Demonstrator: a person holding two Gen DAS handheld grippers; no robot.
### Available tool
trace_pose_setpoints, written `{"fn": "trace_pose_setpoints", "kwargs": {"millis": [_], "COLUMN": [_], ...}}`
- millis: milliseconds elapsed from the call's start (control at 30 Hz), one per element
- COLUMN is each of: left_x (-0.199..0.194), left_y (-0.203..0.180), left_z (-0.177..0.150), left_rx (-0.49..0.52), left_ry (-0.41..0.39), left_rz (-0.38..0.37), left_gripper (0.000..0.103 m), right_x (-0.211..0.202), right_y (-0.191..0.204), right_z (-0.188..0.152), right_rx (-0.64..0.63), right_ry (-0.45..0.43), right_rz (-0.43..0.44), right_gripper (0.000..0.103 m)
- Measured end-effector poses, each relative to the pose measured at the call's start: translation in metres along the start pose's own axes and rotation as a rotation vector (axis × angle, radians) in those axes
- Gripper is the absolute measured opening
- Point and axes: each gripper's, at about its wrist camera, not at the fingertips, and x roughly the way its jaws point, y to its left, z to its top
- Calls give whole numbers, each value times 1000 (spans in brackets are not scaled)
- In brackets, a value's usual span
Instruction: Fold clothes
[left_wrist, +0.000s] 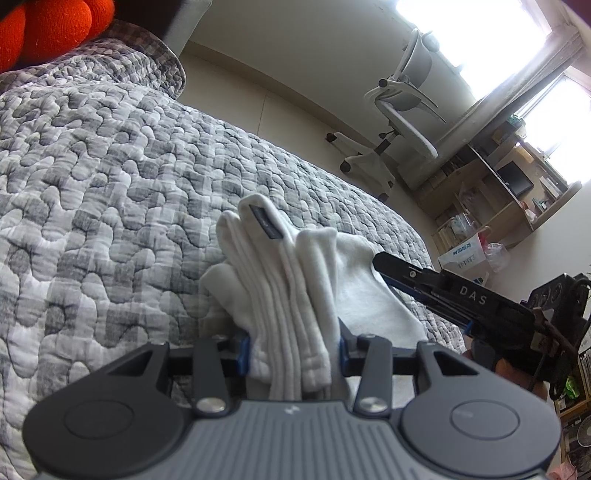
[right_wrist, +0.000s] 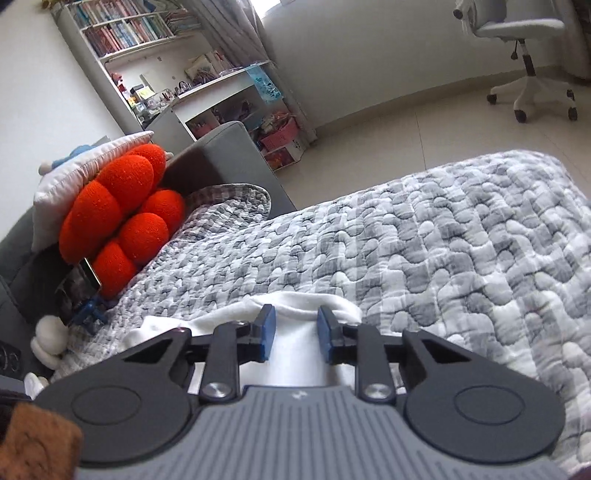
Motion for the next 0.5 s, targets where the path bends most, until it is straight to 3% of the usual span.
{"fn": "trace_pose_setpoints", "kwargs": {"millis": [33, 100, 167, 433, 500], "left_x": [0, 0, 0, 1, 1], "left_y": [0, -1, -1, -5, -7], "left_z": [0, 1, 1, -1, -1], "left_rx": [2, 4, 6, 12, 13], "left_ry": [1, 1, 0, -2, -4], "left_rz": [0, 2, 5, 20, 24], "left_gripper": [43, 43, 43, 43, 43], "right_x": [-5, -20, -36, -72, -71], "right_y": [5, 5, 3, -18, -14], "right_z": [-4, -15, -27, -69, -74], "right_rx": [-18, -2, 31, 240, 229], "right_ry": [-18, -57, -88, -16, -32], "right_rz": [-19, -66, -104, 104, 116], "right_gripper": [30, 57, 68, 68, 68]}}
